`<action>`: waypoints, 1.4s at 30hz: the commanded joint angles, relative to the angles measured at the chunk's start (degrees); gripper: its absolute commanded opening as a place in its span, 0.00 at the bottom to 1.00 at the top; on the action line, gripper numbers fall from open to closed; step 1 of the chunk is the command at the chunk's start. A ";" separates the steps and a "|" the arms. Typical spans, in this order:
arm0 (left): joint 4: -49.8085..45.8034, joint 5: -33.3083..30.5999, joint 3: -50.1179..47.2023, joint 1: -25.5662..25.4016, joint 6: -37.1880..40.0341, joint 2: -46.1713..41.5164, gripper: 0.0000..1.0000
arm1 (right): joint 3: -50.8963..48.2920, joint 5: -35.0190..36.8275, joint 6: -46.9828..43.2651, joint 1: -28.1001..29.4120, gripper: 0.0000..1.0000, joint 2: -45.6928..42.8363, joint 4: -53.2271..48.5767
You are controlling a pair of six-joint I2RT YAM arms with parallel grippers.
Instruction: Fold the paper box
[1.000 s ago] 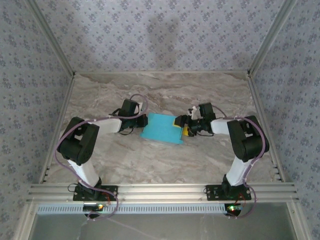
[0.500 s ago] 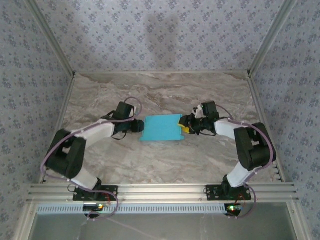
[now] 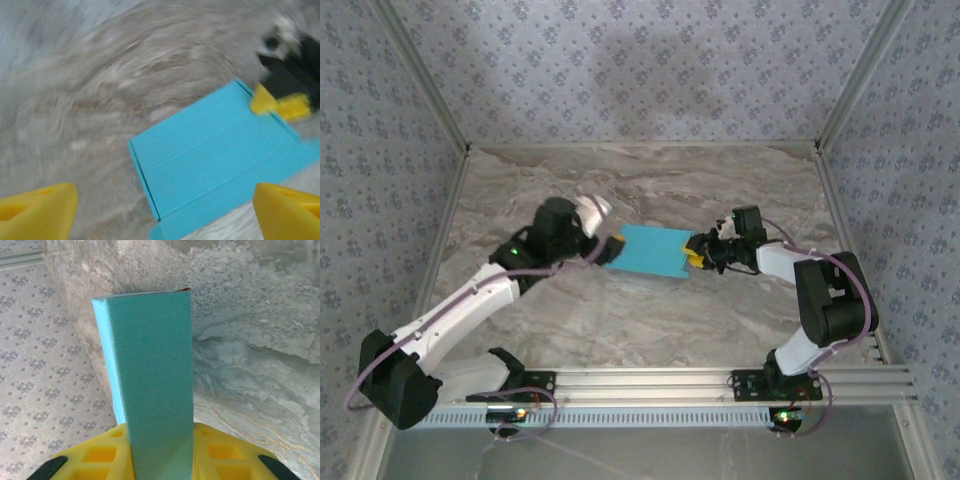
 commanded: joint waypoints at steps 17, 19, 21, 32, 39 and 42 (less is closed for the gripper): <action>36.51 -12.42 -15.00 -10.43 47.56 19.87 0.88 | -2.99 -6.31 9.25 -1.13 0.26 -2.89 6.81; 39.09 -13.52 -15.11 -10.47 49.57 22.45 0.85 | -3.07 -6.68 10.35 -1.05 0.26 -3.19 7.60; 44.81 -17.18 -15.53 -10.85 51.91 25.08 0.82 | -3.06 -6.87 11.19 -0.95 0.27 -3.70 7.82; 47.43 -26.43 -12.01 -13.41 61.37 27.75 0.43 | -2.89 -7.39 13.12 -1.02 0.28 -5.72 6.76; 33.16 -26.65 -7.86 -13.90 58.82 21.21 0.32 | -2.62 -7.40 12.52 -1.33 0.51 -8.73 3.34; 21.83 -25.58 -4.30 -14.17 56.96 18.35 0.30 | -1.89 -7.55 10.70 -2.06 0.62 -10.87 -1.11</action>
